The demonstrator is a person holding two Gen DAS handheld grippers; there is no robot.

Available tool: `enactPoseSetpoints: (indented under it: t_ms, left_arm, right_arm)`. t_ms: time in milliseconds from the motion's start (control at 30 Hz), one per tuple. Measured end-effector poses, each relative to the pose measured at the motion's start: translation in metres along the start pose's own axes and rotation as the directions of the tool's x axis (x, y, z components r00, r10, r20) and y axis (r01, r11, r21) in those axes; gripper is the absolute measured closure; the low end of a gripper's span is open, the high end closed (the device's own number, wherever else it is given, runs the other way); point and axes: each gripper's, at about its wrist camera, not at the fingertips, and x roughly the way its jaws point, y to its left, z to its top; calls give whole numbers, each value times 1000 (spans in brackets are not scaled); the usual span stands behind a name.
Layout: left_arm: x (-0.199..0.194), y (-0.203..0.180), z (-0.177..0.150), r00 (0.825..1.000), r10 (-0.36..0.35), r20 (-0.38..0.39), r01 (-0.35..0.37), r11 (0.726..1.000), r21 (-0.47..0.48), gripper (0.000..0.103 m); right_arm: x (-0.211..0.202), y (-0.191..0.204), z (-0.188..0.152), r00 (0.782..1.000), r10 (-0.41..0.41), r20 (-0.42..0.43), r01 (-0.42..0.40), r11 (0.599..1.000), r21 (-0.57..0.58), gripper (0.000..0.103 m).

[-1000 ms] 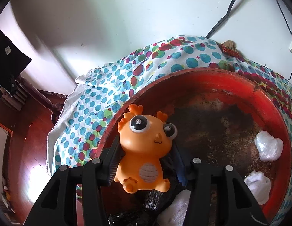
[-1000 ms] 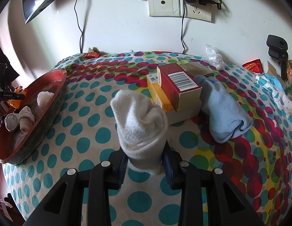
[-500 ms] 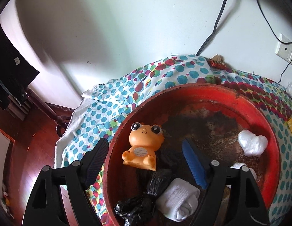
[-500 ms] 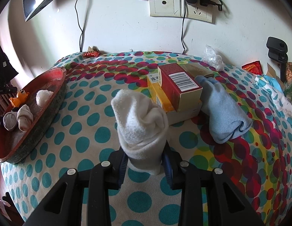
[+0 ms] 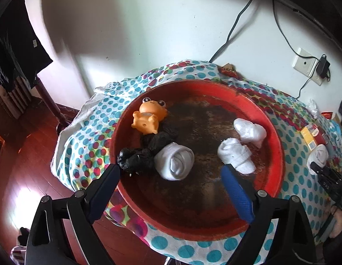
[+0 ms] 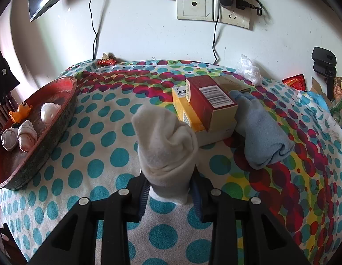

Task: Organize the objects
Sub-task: 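Lift the tall white sock with the right gripper toward the red tray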

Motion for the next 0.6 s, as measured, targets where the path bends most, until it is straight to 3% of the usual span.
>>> enactPoseSetpoints:
  t_ms: [233,367,500,600]
  left_arm:
    - [6,16,-20,999,-30,-12,30,999,-28,5]
    - [-3,28,-18,999,-22,44,24,999,-42,3]
    - [4,39,-18,1000,23,-7,-24,999,-44,3]
    - [9,52,-19,998,3,-58,-8,996,-90,3]
  right_arm:
    - [0,5,0,1000,-26,1,26,999,-21,69]
    - [0,6,0,1000,-27,1,27,999,-21,69]
    - [-1,8,0,999,-34,3,34,999,-27,70]
    - [-1,9,0,999,-32,2,32,999,-24,71]
